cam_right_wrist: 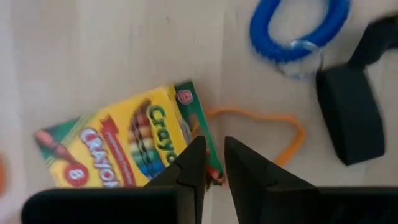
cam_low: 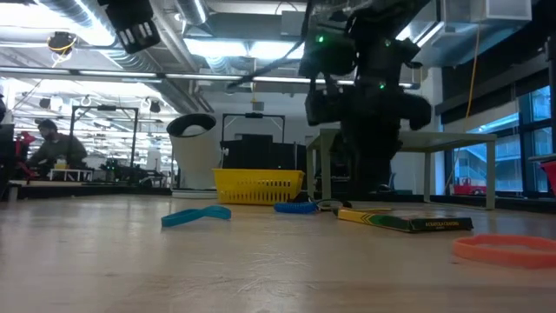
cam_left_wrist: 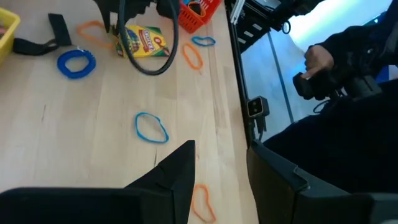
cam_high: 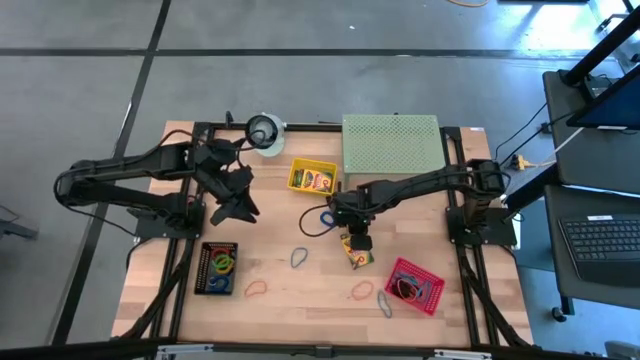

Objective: Pick & Place Office Desk Supplies
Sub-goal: Put the crayon box into the yellow bin

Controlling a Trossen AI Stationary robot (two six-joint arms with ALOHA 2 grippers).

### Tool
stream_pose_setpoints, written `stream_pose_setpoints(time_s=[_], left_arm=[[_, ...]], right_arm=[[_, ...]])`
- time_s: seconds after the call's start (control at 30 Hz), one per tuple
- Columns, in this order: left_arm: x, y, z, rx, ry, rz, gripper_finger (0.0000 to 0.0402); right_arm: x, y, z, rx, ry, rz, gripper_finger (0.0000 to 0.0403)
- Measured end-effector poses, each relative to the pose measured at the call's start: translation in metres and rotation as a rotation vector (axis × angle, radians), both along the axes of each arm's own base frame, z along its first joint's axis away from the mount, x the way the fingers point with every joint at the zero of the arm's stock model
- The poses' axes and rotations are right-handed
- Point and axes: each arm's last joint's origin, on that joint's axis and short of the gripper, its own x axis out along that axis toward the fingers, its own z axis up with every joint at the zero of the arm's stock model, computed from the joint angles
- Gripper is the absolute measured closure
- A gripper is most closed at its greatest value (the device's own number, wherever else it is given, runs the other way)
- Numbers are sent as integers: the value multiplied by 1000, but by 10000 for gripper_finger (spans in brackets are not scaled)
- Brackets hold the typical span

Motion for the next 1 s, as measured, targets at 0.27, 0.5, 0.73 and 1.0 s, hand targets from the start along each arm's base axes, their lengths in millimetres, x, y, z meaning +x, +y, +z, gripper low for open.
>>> stream_pose_setpoints(time_s=[0.27, 0.5, 0.73, 1.0], left_arm=[[-10, 0, 4, 24, -7, 42, 263], [-11, 0, 4, 22, -3, 47, 263], [-11, 0, 4, 11, 2, 54, 263], [-11, 0, 4, 14, 3, 56, 263]], right_arm=[[2, 0, -9, -3, 15, 11, 341], [2, 0, -11, -4, 26, 29, 324], [3, 1, -20, -4, 58, 27, 302], [3, 1, -20, -6, 61, -8, 380]])
